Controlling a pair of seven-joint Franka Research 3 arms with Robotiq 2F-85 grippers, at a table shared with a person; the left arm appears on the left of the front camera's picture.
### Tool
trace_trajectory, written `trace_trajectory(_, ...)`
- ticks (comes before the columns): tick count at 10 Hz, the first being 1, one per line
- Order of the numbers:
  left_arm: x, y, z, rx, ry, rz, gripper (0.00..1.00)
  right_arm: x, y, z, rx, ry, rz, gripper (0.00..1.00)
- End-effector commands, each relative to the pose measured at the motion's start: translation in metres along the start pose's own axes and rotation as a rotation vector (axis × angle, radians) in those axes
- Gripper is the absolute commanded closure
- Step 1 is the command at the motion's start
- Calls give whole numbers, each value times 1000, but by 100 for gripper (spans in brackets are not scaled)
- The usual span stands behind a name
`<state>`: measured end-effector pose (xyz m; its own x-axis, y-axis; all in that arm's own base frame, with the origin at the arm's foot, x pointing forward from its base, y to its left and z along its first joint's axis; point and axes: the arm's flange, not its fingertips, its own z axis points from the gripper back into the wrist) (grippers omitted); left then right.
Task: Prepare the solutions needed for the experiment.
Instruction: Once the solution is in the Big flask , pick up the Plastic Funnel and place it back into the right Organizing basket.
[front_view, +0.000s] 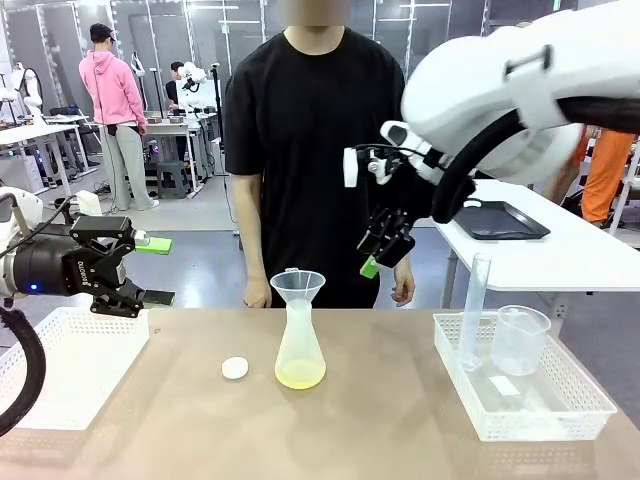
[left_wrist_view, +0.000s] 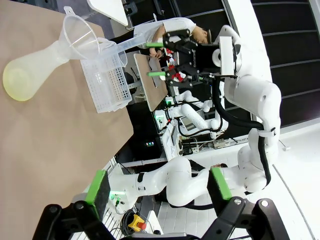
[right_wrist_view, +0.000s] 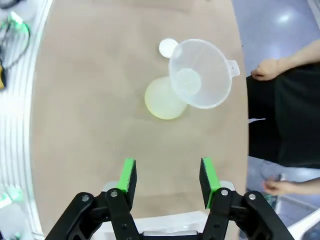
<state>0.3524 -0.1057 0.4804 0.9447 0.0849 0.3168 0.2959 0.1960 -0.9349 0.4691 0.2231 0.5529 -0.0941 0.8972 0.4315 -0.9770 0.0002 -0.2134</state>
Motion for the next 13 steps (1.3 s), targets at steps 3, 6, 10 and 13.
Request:
trace_trajectory(3, 0, -2, -2, -21, -8, 1, 0, 25, -29, -18, -4, 73, 36, 36)
trace_trajectory(6, 0, -2, -2, -21, -8, 1, 0, 17, -19, -16, -13, 64, 101, 36)
trace_trajectory(10, 0, -2, -2, -21, -8, 1, 0, 41, -43, -31, 24, 85, 317, 36)
trace_trajectory(13, 0, -2, -2, -21, -8, 1, 0, 60, -48, -52, 81, 147, 488, 36)
